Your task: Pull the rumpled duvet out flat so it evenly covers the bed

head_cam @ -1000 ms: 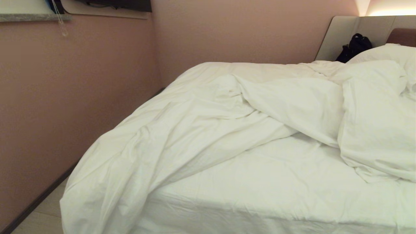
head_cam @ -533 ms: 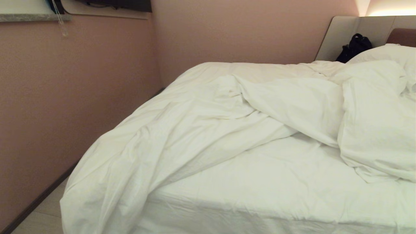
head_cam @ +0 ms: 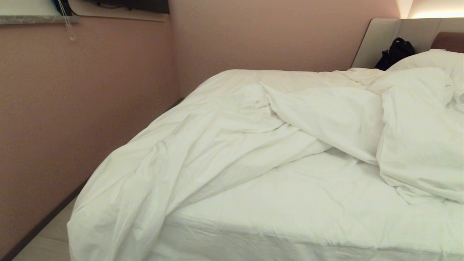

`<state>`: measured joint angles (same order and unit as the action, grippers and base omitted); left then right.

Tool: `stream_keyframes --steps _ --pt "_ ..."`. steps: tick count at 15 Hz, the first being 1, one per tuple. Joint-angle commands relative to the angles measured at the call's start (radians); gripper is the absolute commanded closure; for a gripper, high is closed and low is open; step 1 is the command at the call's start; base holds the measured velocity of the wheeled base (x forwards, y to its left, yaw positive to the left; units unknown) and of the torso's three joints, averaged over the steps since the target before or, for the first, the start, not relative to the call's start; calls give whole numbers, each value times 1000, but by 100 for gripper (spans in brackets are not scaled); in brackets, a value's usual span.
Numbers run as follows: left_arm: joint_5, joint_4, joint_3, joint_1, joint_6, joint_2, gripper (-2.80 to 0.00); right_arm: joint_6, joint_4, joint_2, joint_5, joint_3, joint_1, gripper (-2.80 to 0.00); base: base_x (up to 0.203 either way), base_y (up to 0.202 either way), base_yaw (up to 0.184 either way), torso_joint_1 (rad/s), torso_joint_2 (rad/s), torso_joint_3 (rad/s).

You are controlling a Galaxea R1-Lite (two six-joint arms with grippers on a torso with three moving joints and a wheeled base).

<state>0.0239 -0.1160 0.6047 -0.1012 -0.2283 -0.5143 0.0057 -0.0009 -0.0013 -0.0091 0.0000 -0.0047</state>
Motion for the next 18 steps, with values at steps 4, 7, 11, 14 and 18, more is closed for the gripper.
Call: stream_keyframes --steps 4,7,11,14,18 --pt "-205 -22 -38 251 -138 -4 0 0 -1 1 0 0 0 0 0 0 0 0 0 0" --pt "-188 -9 -36 253 -136 1 0 0 -1 1 0 0 0 0 0 0 0 0 0 0" --pt "-122 66 -34 255 -123 -58 0 1 -1 1 0 0 0 0 0 0 0 0 0 0" --pt "-78 131 -36 255 -119 -210 0 0 -1 1 0 0 0 0 0 0 0 0 0 0" --pt "-29 333 -26 255 -120 -454 0 0 -1 1 0 0 0 0 0 0 0 0 0 0"
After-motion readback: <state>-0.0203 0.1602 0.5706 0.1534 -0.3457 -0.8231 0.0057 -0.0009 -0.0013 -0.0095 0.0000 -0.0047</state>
